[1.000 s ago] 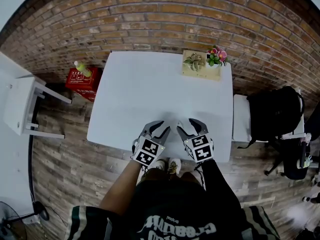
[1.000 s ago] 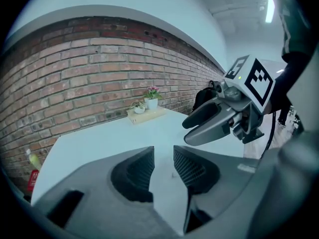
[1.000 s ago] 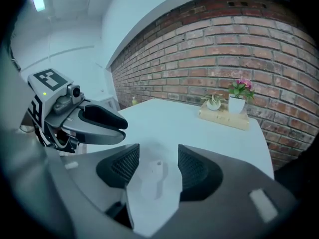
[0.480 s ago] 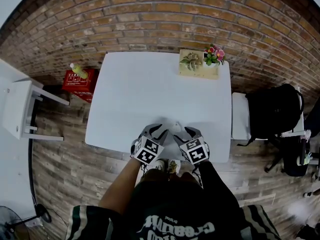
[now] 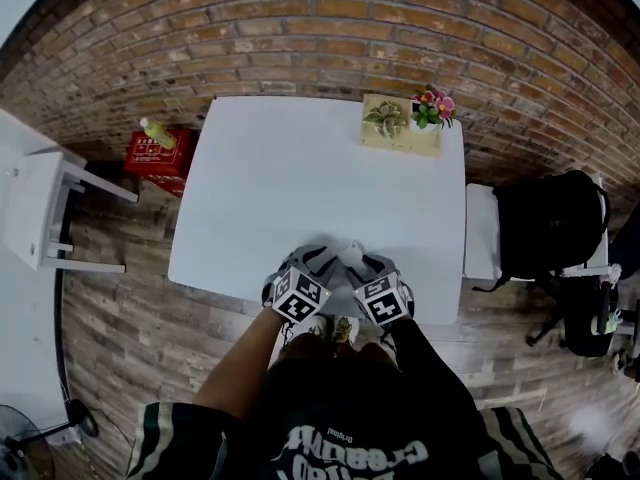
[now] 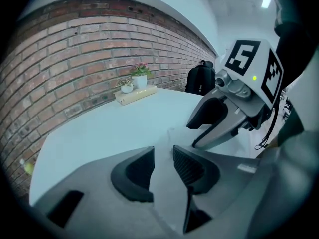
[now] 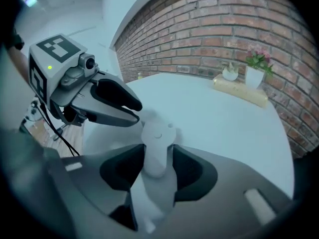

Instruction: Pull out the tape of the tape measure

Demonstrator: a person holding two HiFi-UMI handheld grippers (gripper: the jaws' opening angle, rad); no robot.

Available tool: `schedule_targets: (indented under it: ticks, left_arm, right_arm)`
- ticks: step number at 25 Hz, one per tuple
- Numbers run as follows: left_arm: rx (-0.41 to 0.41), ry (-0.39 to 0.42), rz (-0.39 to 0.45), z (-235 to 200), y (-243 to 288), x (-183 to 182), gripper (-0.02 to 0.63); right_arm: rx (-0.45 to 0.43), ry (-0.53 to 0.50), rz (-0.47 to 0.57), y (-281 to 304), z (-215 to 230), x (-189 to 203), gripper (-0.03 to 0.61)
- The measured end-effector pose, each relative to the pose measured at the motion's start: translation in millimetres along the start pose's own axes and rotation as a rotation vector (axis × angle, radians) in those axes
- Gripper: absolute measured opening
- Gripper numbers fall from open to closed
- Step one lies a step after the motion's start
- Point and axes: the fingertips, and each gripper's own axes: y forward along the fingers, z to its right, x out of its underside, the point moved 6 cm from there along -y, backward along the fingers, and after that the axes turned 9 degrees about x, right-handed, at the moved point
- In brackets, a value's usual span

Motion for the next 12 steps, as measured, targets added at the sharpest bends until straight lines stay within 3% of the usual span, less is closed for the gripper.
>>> schedule_targets:
  ticks: [1,3,8,12]
  left_arm:
    - [0.004,0.004,-0.005,0.0,0.5,0.6,0.126]
    - [0.005,0.000,-0.006,-0.5,-0.3,2.1,0.126]
    - [0.006,0.001,-0.020,-0.5,2.5,2.2,0.126]
    - [0.011,0.049,-0.045,-0.5,8.6,0.4,0.126]
  right_arm:
    - [0.022,-0.011,0.012,-0.5,1.0,-0.1,0.178]
    - [0.046,-0.015,0.026,-1.7,0.8,-0.8,0.156]
    - [0.044,-0.011,0.019,-2.2,1.6,-0.5,0.150]
    - [0.041,-0.016,0.013,-1.4,1.0,-0.6,0.150]
